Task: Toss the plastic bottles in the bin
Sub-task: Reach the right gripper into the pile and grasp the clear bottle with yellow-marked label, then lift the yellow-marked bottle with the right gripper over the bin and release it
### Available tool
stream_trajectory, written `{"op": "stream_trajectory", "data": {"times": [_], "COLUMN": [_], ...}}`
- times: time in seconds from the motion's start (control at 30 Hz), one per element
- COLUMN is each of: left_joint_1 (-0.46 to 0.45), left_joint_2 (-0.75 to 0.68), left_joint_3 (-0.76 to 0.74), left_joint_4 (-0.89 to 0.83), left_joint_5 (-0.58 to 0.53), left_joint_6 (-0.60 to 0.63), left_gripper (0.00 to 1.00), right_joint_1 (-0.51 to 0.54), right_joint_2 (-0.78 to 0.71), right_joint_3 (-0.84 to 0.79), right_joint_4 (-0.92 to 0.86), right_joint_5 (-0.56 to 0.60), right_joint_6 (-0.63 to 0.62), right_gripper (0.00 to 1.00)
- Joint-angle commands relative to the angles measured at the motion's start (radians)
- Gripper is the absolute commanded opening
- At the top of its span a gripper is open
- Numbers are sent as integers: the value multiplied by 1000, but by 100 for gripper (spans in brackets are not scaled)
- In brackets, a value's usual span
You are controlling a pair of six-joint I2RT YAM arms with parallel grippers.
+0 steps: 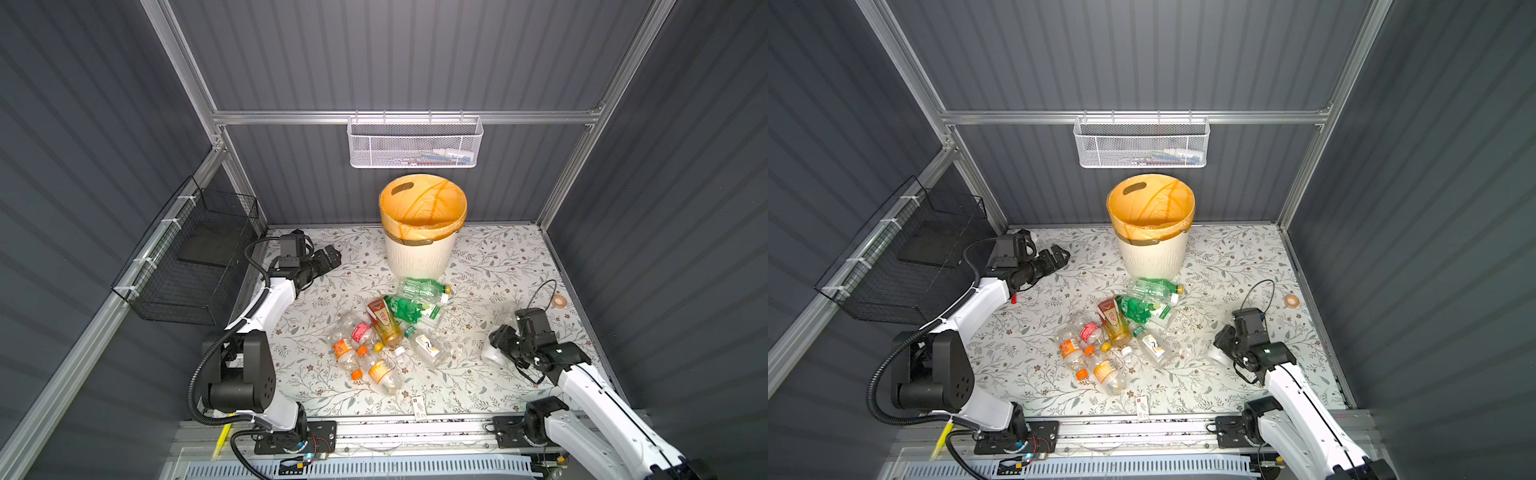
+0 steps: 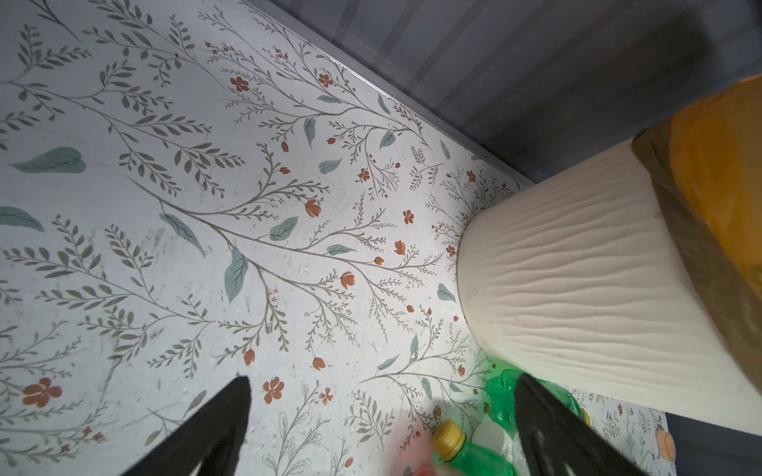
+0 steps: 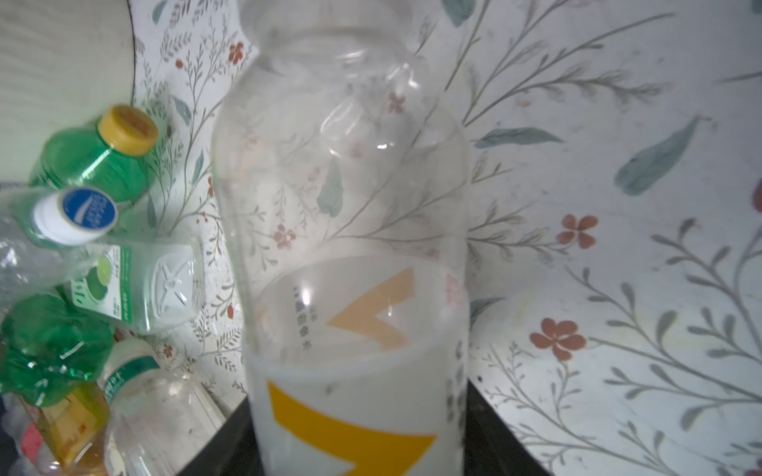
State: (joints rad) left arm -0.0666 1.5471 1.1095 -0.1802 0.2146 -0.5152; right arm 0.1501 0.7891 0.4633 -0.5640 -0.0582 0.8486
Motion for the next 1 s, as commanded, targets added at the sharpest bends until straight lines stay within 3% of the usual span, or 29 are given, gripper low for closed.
{"op": "stream_trajectory", "data": {"times": [0.0,0.1,0.2,0.3,0.43,0.47,0.53,0.6,0.7,0.83,0.97], "left_joint_1": [2,2,2,2,-1,-1,-2,-2,-2,-2,-2], "left_joint_2": [5,8,14,3,-36,-50,-90,-132,-207,-291,-322], "left_joint_3": [-25,-35,-47,-76,-101,-106,-117,-140,-194,-238,-236], "left_joint_4": [-5,6,14,43,23,11,-23,-53,-91,-158,-206], "left_joint_5": [29,34,43,44,2,-10,-35,-43,-48,-72,-72], "left_joint_6": [-48,-70,-100,-132,-162,-164,-160,-155,-148,-133,-130], "left_gripper": [99,99,99,98,100,100,100,100,100,100,100], "right_joint_1": [-135,-211,-211,-160,-85,-51,-1,-6,-49,-69,-83], "right_joint_2": [-6,22,72,156,386,448,598,699,761,728,721], "right_joint_3": [-31,-59,-3,250,811,973,1291,1450,1461,1348,1313], "right_joint_4": [61,133,205,184,141,149,114,73,164,297,308], "right_joint_5": [-140,-236,-312,-305,-367,-389,-401,-370,-460,-440,-450], "right_joint_6": [-16,-19,-42,-83,-48,-32,-2,24,110,155,156], "right_gripper": [57,56,55,55,56,62,98,99,99,99,99]}}
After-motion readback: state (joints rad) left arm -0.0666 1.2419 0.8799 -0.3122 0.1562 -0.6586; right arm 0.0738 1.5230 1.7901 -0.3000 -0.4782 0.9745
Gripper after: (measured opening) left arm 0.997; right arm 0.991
